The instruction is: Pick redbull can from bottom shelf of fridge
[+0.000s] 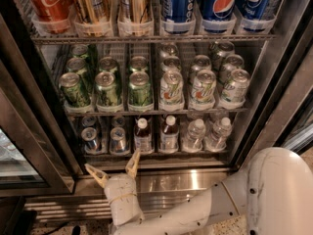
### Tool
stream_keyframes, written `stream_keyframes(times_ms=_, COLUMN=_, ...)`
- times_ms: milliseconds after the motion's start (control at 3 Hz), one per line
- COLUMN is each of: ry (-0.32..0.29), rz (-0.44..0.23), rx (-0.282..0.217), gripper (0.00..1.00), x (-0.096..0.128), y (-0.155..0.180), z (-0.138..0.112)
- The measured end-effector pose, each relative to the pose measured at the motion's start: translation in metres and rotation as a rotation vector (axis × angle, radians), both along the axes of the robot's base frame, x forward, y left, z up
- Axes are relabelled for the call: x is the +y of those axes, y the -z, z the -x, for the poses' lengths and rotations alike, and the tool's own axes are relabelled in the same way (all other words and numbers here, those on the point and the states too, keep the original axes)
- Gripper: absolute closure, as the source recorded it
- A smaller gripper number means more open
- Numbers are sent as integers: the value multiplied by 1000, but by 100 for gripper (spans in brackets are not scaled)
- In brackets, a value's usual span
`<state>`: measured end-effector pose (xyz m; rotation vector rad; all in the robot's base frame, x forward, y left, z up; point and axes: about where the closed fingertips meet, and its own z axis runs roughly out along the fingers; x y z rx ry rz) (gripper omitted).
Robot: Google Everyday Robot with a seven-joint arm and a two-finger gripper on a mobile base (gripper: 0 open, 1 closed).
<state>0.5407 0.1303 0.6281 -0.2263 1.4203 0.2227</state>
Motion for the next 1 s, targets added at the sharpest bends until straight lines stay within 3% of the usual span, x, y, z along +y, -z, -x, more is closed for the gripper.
stream_keyframes(times_ms=1000, ry=19, rz=95, rx=-50, gripper=12, x=-4, y=1, z=-17)
